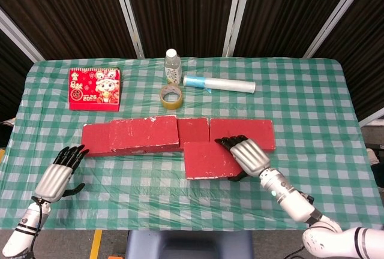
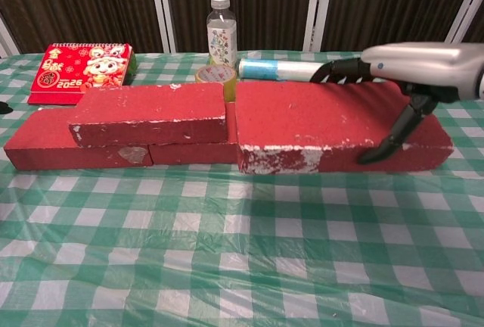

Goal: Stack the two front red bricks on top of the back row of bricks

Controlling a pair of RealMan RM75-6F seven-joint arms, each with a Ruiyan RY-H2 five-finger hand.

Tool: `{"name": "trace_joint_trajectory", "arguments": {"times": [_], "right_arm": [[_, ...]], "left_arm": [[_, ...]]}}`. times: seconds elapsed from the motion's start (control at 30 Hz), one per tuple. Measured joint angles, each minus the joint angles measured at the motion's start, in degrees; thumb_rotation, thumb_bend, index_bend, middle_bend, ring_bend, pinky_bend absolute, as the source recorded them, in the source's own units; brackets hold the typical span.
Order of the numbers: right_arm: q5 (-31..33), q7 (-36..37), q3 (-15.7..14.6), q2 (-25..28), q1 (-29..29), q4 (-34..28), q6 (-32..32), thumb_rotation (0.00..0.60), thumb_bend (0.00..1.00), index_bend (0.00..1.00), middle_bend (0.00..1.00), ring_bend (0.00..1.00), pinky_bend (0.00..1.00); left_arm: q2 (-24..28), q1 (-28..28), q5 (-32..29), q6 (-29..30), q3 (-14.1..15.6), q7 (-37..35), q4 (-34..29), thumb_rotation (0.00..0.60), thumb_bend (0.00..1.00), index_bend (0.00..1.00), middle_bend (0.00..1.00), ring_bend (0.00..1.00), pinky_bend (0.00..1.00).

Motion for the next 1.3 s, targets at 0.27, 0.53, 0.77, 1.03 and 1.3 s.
{"name": "trace_joint_trajectory", "arguments": {"times": [0.27,0.53,0.77,1.03,1.3], "right_arm": [[2.0,11.3,5.4,1.2,7.4,13.6,-10.6,0.600,0.18,0.55,0.42,0.33,0.49],[-3.9,24.7,6.3,-1.2,13.2,25.3,-18.0,0.600,0.18,0.54,0.42,0.33,0.49],[-7.9,30.3,4.3,-4.8,15.4,31.0,-19.2,0.600,0.18,0.54,0.42,0.33,0.49],[-8.7,32.4,2.6,-8.3,16.4,35.2,-18.2,0.600,0.18,0.54,0.42,0.33,0.49],[-6.6,30.9,2.1,-10.1,16.8,35.8,-17.3,0.600,0.18,0.53,0.42,0.33,0.49]], "left_arm": [[-1.7,0.3,-4.2,-1.3,-2.6,5.5,0.6,0.600,0.25,0.00,0.00,0.00,0.03],[-2.3,0.3,-5.1,-2.0,-3.4,6.4,1.4,0.600,0.25,0.00,0.00,0.00,0.03],[-2.2,0.5,-4.9,-1.6,-3.7,6.2,1.3,0.600,0.25,0.00,0.00,0.00,0.03],[-2.1,0.6,-4.7,-1.8,-3.7,6.0,1.4,0.600,0.25,0.00,0.00,0.00,0.03],[-1.9,0.6,-4.3,-1.9,-3.7,6.0,1.3,0.600,0.25,0.00,0.00,0.00,0.03]]}}
